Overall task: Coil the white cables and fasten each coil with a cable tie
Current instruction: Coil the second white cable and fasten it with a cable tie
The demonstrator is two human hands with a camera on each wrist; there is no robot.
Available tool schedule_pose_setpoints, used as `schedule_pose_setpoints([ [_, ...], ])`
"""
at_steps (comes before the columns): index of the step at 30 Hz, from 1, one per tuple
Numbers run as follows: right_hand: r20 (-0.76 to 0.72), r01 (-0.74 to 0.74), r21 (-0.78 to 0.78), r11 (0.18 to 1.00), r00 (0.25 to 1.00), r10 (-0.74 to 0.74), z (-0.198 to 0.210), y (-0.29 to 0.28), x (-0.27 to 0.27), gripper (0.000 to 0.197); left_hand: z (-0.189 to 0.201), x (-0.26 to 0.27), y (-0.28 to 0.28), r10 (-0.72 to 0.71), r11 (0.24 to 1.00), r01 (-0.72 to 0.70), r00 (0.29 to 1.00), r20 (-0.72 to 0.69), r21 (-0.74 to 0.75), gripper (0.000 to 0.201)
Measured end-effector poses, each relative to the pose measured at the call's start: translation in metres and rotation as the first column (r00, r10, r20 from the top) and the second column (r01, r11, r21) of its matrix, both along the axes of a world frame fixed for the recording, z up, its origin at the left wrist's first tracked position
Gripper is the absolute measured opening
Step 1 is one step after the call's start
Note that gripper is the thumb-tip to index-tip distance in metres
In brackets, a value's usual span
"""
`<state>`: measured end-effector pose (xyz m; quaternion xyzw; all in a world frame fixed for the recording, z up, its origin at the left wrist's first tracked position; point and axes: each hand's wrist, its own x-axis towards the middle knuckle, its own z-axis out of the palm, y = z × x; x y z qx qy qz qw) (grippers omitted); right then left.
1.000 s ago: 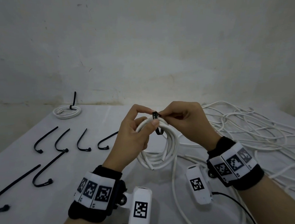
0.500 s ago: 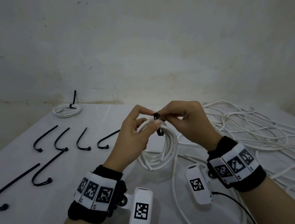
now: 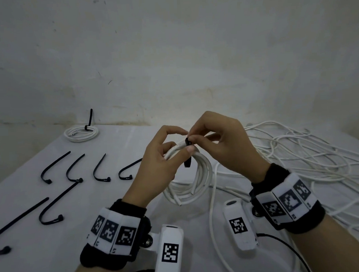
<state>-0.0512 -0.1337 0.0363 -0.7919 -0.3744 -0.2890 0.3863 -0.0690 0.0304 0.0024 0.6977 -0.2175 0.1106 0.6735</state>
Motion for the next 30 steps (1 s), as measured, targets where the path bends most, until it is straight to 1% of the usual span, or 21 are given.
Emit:
schedule_pose_setpoints([
  [3, 0.076, 0.027, 0.01, 1.0, 0.997, -0.028, -0.006, 0.004, -0.001, 0.006, 0.002, 0.0, 0.001, -0.01, 1.0, 0.01, 1.0, 0.017, 0.015, 0.009],
  [6, 0.093, 0.068, 0.064, 0.996, 0.993, -0.074, -0.006, 0.006, 0.0, 0.009, 0.001, -0.001, 0.0, -0.021, 1.0, 0.021, 1.0, -0.019, 0.011, 0.008],
  [8, 0.062, 0.109, 0.148, 0.983, 0.991, -0.119, -0.001, 0.007, 0.004, 0.012, 0.0, -0.001, -0.001, -0.027, 1.0, 0.027, 0.999, -0.045, 0.003, 0.01],
  [10, 0.009, 0.127, 0.221, 0.967, 0.991, -0.132, 0.003, 0.011, 0.006, 0.017, 0.0, 0.0, -0.001, -0.014, 1.0, 0.014, 0.999, -0.048, -0.002, 0.013],
  [12, -0.042, 0.112, 0.2, 0.973, 0.993, -0.106, 0.002, 0.015, 0.005, 0.017, -0.001, 0.001, 0.001, 0.005, 1.0, -0.005, 0.998, -0.055, 0.003, 0.016],
  [15, -0.099, 0.079, 0.058, 0.995, 0.992, -0.073, -0.001, 0.015, 0.005, 0.01, -0.003, 0.003, 0.003, 0.041, 0.999, -0.04, 0.997, -0.061, 0.014, 0.019],
  [16, -0.105, 0.077, 0.046, 0.996, 0.992, -0.072, -0.004, 0.015, 0.005, 0.009, -0.003, 0.003, 0.003, 0.045, 0.999, -0.044, 0.997, -0.066, 0.014, 0.019],
  [19, -0.117, 0.112, 0.132, 0.985, 0.988, -0.097, -0.009, 0.016, 0.005, 0.015, -0.004, 0.004, 0.001, 0.017, 1.0, -0.016, 0.995, -0.096, 0.007, 0.014],
  [22, -0.14, 0.185, 0.238, 0.953, 0.978, -0.155, -0.01, 0.014, 0.011, 0.017, -0.007, 0.006, -0.002, -0.024, 1.0, 0.025, 0.991, -0.129, 0.006, 0.007],
  [25, -0.216, 0.204, 0.323, 0.924, 0.967, -0.138, -0.007, 0.011, 0.02, 0.021, -0.009, 0.005, -0.003, -0.046, 0.999, 0.045, 0.989, -0.143, -0.01, 0.007],
  [28, -0.276, 0.178, 0.323, 0.929, 0.957, -0.088, -0.004, 0.012, 0.025, 0.021, -0.011, 0.008, 0.0, -0.037, 0.998, 0.03, 0.989, -0.141, -0.048, 0.008],
  [30, -0.287, 0.13, 0.277, 0.952, 0.957, -0.047, -0.003, 0.014, 0.026, 0.017, -0.012, 0.011, 0.002, -0.014, 0.997, 0.003, 0.99, -0.143, -0.081, 0.008],
])
